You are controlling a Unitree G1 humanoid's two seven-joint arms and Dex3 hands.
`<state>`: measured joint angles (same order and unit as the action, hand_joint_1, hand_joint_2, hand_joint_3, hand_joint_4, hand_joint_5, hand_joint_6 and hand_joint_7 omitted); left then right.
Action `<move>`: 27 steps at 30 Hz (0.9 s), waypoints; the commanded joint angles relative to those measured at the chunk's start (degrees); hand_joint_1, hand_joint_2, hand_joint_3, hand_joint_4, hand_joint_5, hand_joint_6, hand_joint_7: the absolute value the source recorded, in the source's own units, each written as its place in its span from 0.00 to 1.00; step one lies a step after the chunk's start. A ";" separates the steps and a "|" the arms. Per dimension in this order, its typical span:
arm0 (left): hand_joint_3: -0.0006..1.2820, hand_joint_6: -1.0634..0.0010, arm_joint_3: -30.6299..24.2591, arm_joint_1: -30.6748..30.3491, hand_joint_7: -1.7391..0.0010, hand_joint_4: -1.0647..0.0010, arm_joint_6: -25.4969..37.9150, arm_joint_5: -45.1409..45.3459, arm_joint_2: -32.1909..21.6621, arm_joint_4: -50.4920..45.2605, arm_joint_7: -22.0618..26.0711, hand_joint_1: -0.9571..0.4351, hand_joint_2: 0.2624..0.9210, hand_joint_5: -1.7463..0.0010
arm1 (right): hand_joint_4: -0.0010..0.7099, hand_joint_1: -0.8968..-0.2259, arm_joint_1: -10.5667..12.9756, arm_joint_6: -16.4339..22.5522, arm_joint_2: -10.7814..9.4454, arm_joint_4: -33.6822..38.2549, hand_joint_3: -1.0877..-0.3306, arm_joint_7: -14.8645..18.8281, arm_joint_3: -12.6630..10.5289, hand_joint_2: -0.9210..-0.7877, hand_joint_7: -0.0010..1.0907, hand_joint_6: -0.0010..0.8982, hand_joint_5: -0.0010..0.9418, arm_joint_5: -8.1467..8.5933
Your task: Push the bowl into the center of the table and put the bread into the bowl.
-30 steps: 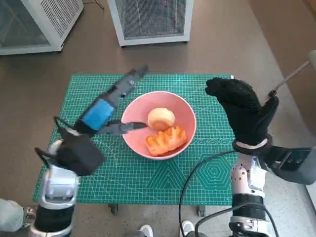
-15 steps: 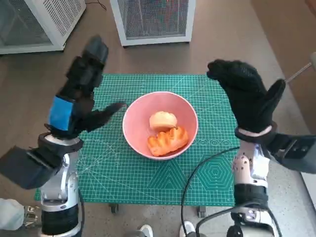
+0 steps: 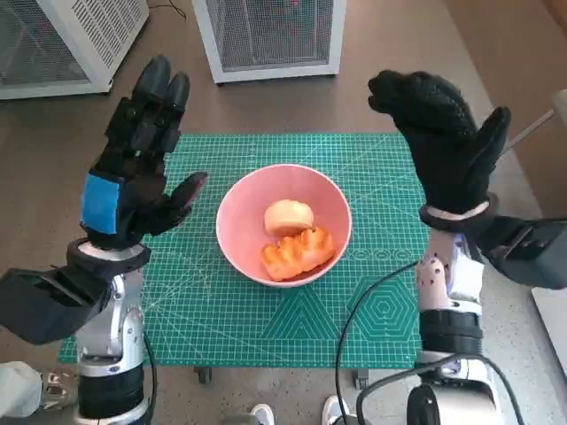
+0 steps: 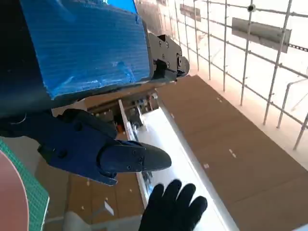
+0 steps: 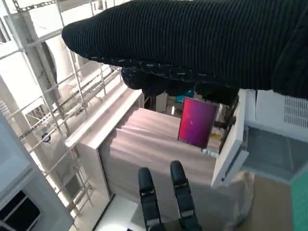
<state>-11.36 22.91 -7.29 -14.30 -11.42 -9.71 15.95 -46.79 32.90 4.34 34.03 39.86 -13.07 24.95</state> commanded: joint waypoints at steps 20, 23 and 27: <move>0.23 0.76 1.03 6.34 0.93 0.81 1.69 -2.04 -1.30 2.99 0.99 0.24 1.00 0.99 | 0.33 0.41 -1.22 0.79 0.40 2.86 0.57 -3.82 1.26 0.00 0.01 0.41 0.00 -3.88; 0.23 0.76 1.49 7.01 0.93 0.81 1.75 -1.22 -1.37 3.38 0.67 0.24 1.00 0.99 | 0.33 0.40 -1.24 0.88 0.23 3.27 0.58 -4.04 1.45 0.00 0.02 0.42 0.00 -4.06; 0.24 0.76 2.19 7.86 0.93 0.80 1.32 0.00 -1.54 3.97 0.39 0.22 1.00 0.99 | 0.33 0.39 -1.03 0.94 -0.07 3.58 0.59 -4.23 1.60 0.00 0.02 0.44 0.00 -4.27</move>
<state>-9.70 29.42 -5.95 -15.44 -12.43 -6.59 16.71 -48.26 33.96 4.41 36.46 36.10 -11.88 21.14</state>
